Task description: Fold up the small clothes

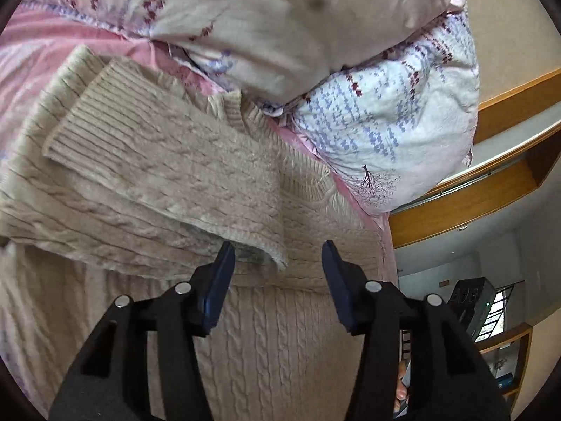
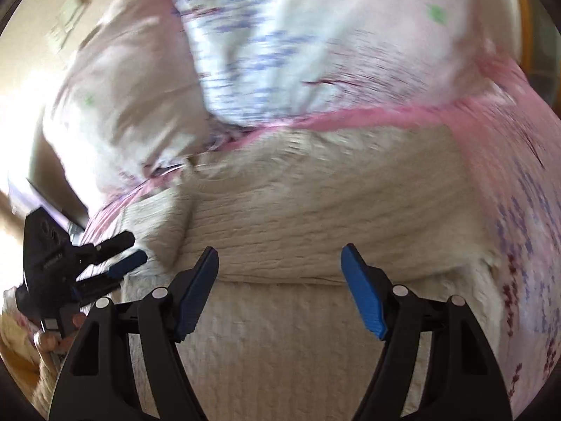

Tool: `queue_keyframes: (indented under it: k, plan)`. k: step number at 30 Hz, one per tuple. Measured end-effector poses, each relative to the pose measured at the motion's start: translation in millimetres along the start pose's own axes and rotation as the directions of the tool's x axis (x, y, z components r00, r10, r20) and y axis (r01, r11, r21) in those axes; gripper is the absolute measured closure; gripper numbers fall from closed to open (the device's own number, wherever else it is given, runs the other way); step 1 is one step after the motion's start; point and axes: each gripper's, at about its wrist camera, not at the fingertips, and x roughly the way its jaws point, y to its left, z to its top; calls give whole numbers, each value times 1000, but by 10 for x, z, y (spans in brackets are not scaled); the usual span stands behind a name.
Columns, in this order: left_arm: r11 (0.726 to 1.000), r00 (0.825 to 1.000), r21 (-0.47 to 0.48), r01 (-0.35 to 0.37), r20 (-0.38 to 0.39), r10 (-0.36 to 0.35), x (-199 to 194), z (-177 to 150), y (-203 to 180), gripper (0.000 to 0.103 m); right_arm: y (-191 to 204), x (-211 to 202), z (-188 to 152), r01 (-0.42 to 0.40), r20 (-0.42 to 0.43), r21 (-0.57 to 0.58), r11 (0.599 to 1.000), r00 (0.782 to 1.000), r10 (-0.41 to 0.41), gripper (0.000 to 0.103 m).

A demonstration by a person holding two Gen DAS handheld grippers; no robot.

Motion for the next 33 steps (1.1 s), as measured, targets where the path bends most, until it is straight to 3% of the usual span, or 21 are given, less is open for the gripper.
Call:
queue_keyframes:
  k: [3, 7, 12, 15, 19, 22, 23, 25, 30, 33]
  plan:
    - [997, 995, 5, -73, 64, 73, -401, 13, 163, 50, 529, 62, -2, -32, 16, -196, 980, 999, 36, 29]
    - [979, 972, -69, -190, 125, 198, -744, 109, 517, 51, 1227, 236, -62, -71, 34, -429, 901, 995, 94, 31]
    - [973, 973, -107, -205, 84, 214, -815, 162, 773, 56, 1828, 675, -208, -60, -1, -620, 783, 997, 76, 45]
    - [975, 977, -117, -188, 76, 197, -820, 127, 842, 58, 1971, 914, -285, -47, -22, -672, 739, 999, 44, 51]
    - [976, 981, -134, -174, 61, 183, -797, 126, 902, 58, 1972, 1174, -307, -40, -59, -677, 735, 998, 0, 55]
    - [976, 982, -132, -172, 59, 181, -774, 116, 912, 58, 1973, 1270, -359, 7, -32, -698, 716, 999, -41, 71]
    - [976, 982, -132, -172, 59, 180, -778, 116, 917, 58, 1961, 1270, -354, 10, -21, -690, 724, 999, -34, 85]
    - [976, 982, -136, -170, 57, 179, -778, 120, 921, 58, 1930, 1230, -314, 5, -10, -655, 755, 1000, -16, 95]
    - [977, 983, -132, -168, 57, 177, -772, 117, 923, 58, 1582, 856, -2, 8, 102, -470, 883, 994, 46, 96]
    - [977, 983, -129, -168, 58, 176, -767, 119, 923, 58, 1080, 523, 161, 33, 199, -253, 967, 980, 18, 96]
